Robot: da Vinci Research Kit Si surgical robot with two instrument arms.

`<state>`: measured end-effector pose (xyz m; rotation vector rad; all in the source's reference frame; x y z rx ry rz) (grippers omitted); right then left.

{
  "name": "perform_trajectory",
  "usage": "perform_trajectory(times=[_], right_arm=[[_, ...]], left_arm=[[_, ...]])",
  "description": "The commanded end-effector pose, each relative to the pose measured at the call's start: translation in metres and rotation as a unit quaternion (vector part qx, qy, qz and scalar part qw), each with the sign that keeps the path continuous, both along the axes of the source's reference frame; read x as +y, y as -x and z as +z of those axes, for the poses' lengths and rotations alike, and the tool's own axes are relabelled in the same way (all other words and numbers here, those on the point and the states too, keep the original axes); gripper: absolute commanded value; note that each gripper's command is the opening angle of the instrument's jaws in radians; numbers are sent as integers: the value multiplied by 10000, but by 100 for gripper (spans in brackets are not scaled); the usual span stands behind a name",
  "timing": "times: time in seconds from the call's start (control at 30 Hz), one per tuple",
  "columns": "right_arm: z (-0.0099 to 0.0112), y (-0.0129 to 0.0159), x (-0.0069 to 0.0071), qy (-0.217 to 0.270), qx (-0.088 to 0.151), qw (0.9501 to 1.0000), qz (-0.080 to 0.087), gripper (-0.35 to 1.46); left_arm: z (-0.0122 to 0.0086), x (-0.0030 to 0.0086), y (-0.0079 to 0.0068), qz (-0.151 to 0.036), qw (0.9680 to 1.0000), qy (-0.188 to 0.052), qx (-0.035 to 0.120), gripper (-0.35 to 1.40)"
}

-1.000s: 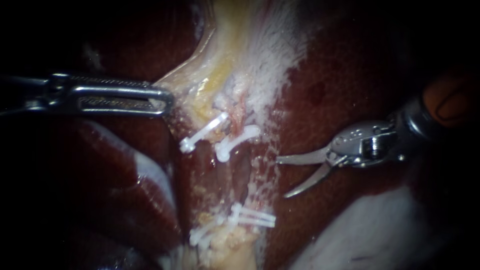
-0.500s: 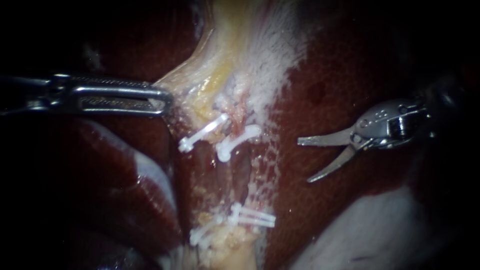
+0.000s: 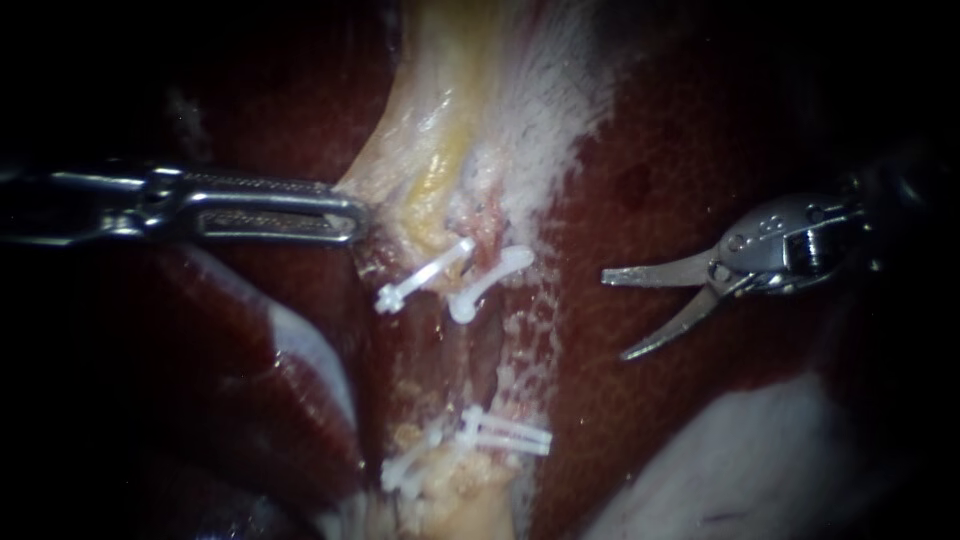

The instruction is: Go back from the cut right tube

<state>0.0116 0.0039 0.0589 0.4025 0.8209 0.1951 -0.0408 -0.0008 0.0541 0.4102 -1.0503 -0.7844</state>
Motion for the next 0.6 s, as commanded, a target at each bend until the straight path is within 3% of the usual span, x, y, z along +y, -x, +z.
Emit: perform_trajectory(times=[0.03, 0.6], right_arm=[[0, 0, 0, -1, -1, 10000, 0, 143], [-1, -2, 0, 17, 4, 10000, -11, 143]], left_arm=[[3, -2, 4, 19, 10000, -34, -6, -25], [5, -11, 15, 91, 9999, -103, -15, -25]])
